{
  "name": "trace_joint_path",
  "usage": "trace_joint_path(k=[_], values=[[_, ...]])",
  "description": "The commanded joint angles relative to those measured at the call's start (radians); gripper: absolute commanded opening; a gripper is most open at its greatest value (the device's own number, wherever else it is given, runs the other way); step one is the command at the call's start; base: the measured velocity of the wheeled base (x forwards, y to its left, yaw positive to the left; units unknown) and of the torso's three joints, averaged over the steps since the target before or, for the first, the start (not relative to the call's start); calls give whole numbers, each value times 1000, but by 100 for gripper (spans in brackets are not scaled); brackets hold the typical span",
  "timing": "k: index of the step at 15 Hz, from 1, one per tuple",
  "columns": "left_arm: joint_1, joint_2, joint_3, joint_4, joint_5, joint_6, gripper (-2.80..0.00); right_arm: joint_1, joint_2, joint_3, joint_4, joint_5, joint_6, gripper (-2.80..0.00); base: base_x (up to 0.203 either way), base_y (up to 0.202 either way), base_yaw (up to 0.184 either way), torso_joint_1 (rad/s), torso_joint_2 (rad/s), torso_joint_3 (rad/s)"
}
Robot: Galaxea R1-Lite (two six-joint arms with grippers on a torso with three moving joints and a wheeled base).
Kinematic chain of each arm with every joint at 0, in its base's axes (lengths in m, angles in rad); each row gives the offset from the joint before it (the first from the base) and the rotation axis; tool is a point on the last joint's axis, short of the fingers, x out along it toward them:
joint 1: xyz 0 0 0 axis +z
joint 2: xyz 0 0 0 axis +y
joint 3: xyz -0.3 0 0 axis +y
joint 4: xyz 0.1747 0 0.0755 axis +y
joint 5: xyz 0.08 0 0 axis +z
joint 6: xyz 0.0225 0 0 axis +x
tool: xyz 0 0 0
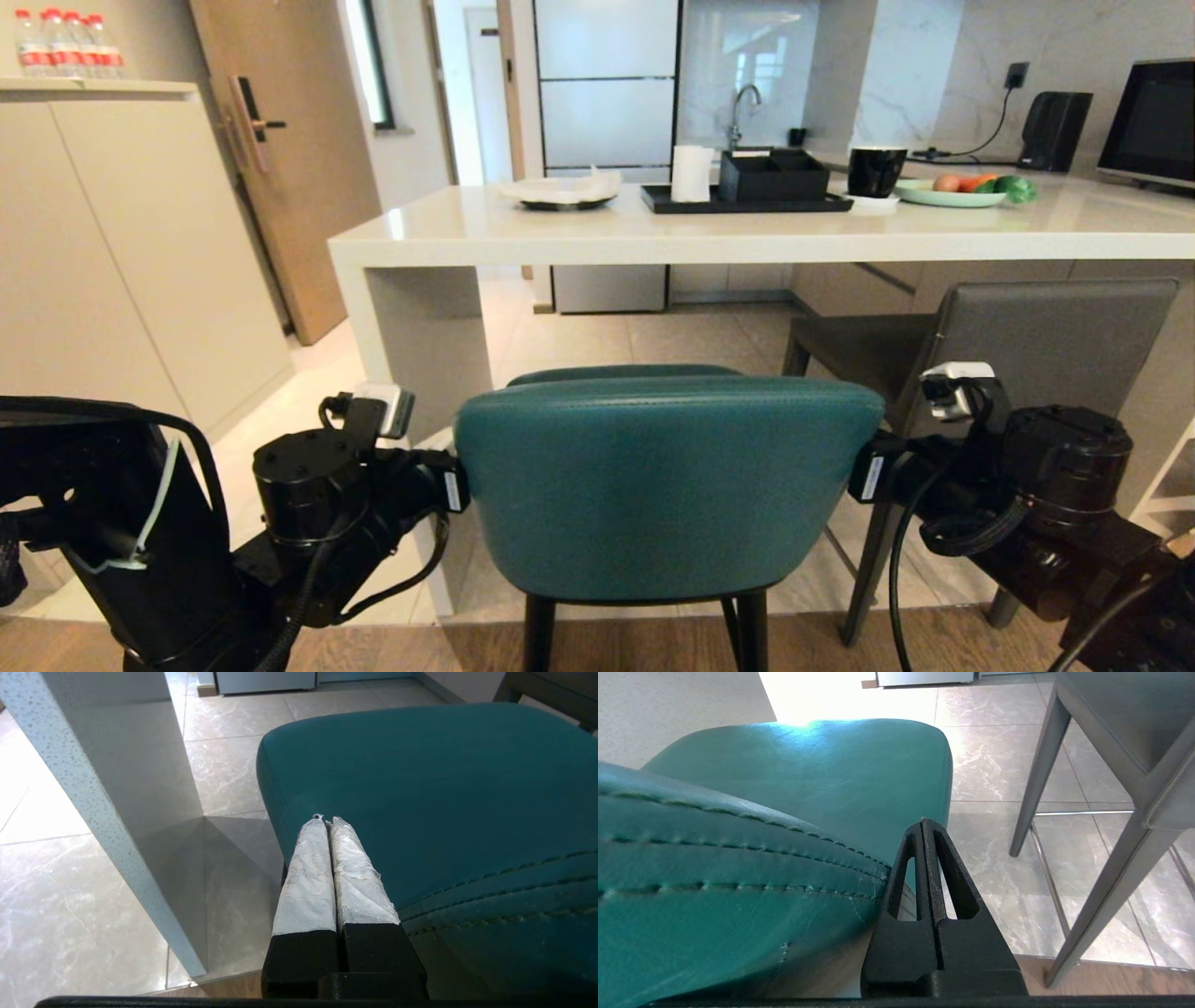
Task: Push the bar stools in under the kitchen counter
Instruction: Push the blue chair back under the dining table
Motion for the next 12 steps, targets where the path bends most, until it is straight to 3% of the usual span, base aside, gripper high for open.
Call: trace_joint_path(k=[1,12], values=[[-15,20,-8,-9,1,-2,-280,1,16,-9,-3,2,0,-280,0,0,0,0,0,0],[54,160,-201,-8,18,32,-280,35,179,-184,-3,34,-1,-280,0,0,0,0,0,0]])
